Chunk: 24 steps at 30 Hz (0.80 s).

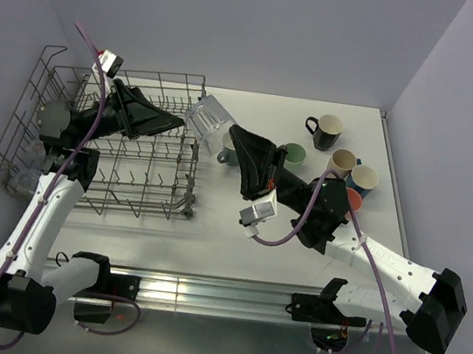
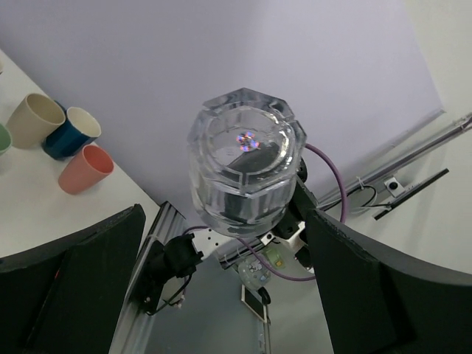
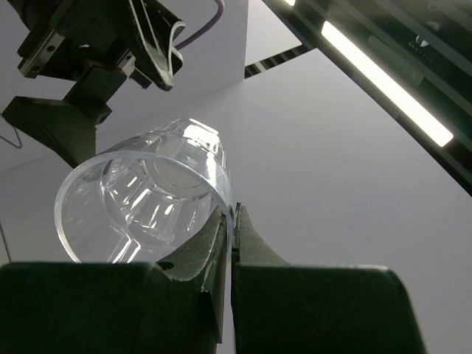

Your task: Load the cups into the dish rack

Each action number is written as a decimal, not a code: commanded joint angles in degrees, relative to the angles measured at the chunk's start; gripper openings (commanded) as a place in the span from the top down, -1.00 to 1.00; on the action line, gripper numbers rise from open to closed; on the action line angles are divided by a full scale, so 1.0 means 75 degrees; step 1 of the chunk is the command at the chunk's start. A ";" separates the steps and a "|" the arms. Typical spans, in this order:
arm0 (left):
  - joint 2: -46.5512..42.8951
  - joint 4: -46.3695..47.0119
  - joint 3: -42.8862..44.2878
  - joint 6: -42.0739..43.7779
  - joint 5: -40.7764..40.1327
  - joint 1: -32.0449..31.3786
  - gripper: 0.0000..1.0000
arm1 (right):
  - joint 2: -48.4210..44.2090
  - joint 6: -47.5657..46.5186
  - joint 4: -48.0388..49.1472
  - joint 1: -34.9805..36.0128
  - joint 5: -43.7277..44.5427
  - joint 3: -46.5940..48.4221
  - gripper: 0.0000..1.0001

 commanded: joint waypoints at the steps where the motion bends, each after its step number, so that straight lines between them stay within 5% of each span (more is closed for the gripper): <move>1: -0.0287 0.0935 -0.0037 -0.0376 -0.0095 -0.0142 -0.99 | -0.0113 -0.0186 0.0587 0.0114 0.0048 0.0019 1.00; 15: -0.0323 -0.0611 0.0455 0.0807 -0.0470 -0.0693 -0.99 | 0.0250 -0.0432 0.0423 0.0547 0.0037 0.0195 1.00; 24: -0.0416 -0.0729 0.0408 0.0890 -0.0482 -0.0752 -0.66 | 0.0379 -0.0479 0.0353 0.0653 0.0107 0.0266 1.00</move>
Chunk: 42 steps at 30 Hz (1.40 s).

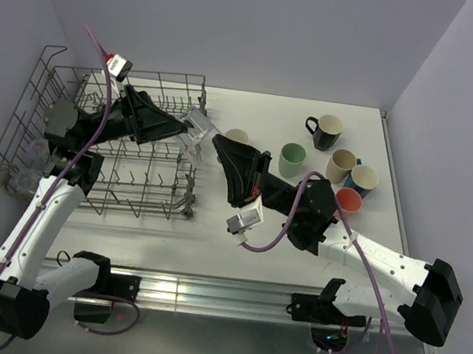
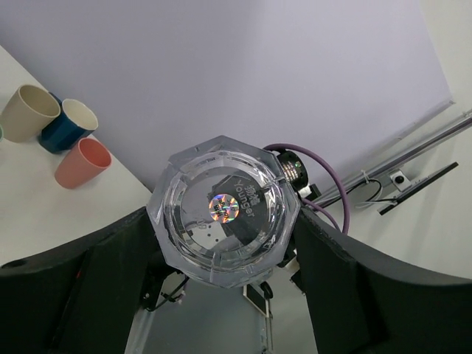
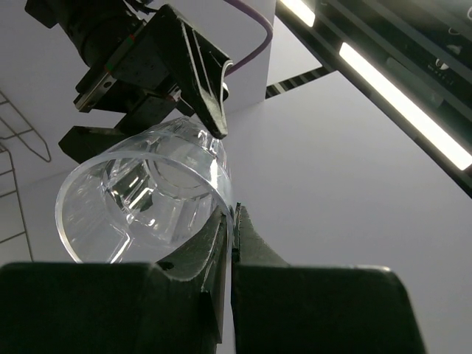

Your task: Load the cups into the dish rack

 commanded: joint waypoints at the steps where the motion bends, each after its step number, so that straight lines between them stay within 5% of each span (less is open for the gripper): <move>1: -0.0151 0.0125 0.0248 0.0193 -0.0060 -0.0052 -0.61 | 0.0000 -0.0094 0.0411 0.0093 0.0113 0.0274 1.00; 3: -0.0175 0.0125 0.0224 0.0182 -0.0071 -0.0052 -0.46 | 0.0012 -0.0071 0.0446 0.0105 0.0160 0.0275 1.00; 8: -0.0268 0.0160 0.0200 0.0345 -0.0177 -0.0052 0.37 | -0.0023 -0.0001 0.0411 0.0140 0.0242 0.0204 0.92; 9: -0.0280 0.0125 0.0235 0.0450 -0.0188 -0.0052 0.49 | -0.0035 0.0023 0.0399 0.0140 0.0288 0.0181 0.74; 10: -0.0280 -0.0037 0.0433 0.0672 -0.0212 -0.0041 0.69 | -0.0035 0.0046 0.0387 0.0152 0.0405 0.0157 0.32; 13: -0.0304 -0.1534 0.1146 0.2134 -0.0596 0.0379 0.99 | -0.0081 0.0058 0.0154 0.0140 0.0802 0.0157 -0.17; 18: -0.0070 -0.5373 0.2542 0.5755 -0.2703 0.0885 1.00 | -0.0093 0.0280 -0.0221 0.0059 0.1542 0.0262 -0.57; 22: 0.0456 -0.6928 0.3397 0.7679 -0.5270 0.1061 1.00 | -0.0047 0.0702 -0.0736 -0.0106 0.2151 0.0590 -0.99; 24: 0.0726 -0.7384 0.3598 0.8523 -0.6625 0.1061 1.00 | 0.0000 0.0970 -0.1157 -0.0211 0.2420 0.0777 -1.00; 34: 0.1839 -0.5794 0.2850 1.0903 -1.0661 0.1154 1.00 | 0.0141 0.1417 -0.1979 -0.0563 0.2936 0.0977 -1.00; 42: 0.2239 -0.3477 0.1574 1.2568 -1.0690 0.1786 1.00 | 0.0411 0.1980 -0.2542 -0.0797 0.3277 0.1329 -1.00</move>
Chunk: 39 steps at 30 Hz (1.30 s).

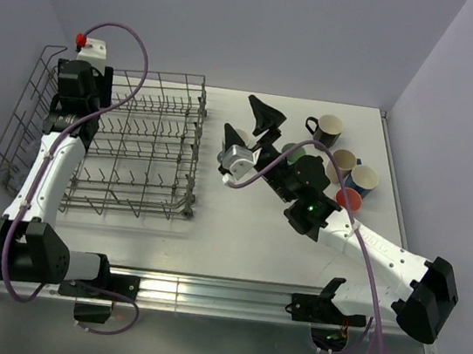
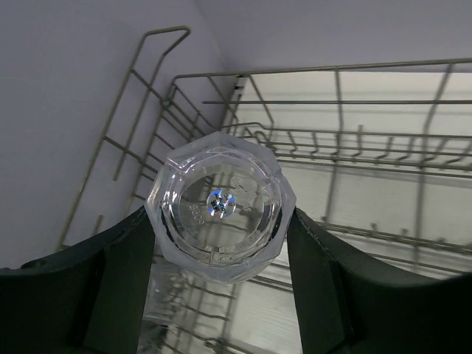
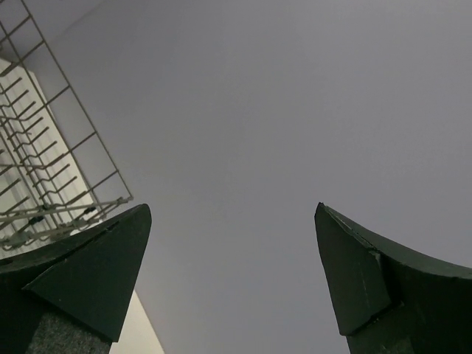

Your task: Load the cups into the dish rack

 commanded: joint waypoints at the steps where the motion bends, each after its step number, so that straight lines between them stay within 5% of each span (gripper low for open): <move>1: 0.0073 0.1996 -0.0416 0.1100 -0.0070 0.0571 1.00 | 0.0032 0.0383 -0.0121 -0.0072 0.0267 0.0397 -1.00; 17: 0.1586 0.3836 -0.0767 0.2822 0.2673 0.1827 1.00 | 0.0418 0.0699 -0.0823 -0.0072 0.0969 0.1180 -1.00; 39: 0.3508 0.4002 0.0006 0.3035 0.2826 0.2460 1.00 | 0.0653 0.0723 -0.1222 -0.0060 0.1169 0.1475 -1.00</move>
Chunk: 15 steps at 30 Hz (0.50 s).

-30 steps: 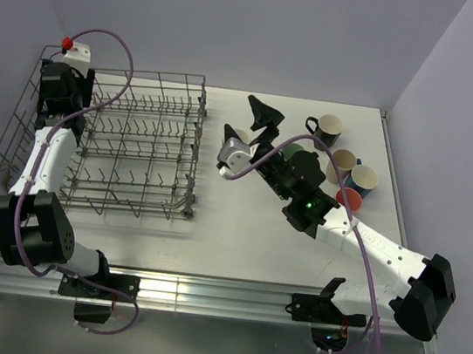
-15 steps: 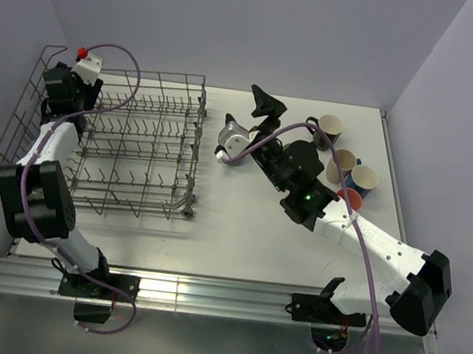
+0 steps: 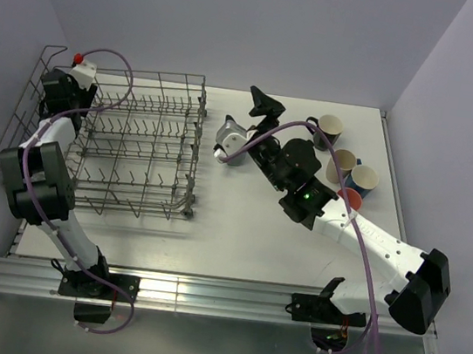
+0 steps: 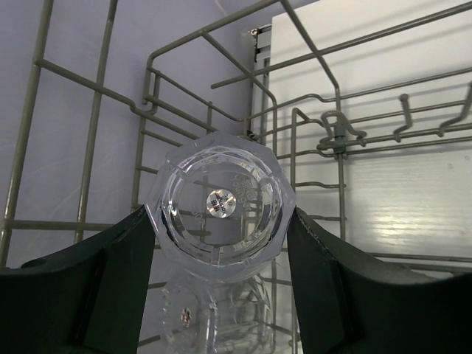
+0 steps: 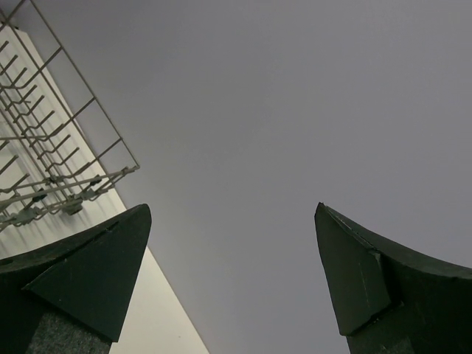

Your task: Load the cups into the dish rack

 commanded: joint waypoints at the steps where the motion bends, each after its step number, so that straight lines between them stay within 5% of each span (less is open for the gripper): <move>1: 0.0098 0.0657 0.0458 0.0097 0.0238 0.0120 1.00 | 0.0067 0.0137 0.0075 -0.0016 0.0094 0.0388 -1.00; 15: 0.0544 0.0775 0.0598 -0.0113 0.0555 0.0226 1.00 | 0.0137 0.0172 0.0051 -0.0016 0.0117 0.0411 -1.00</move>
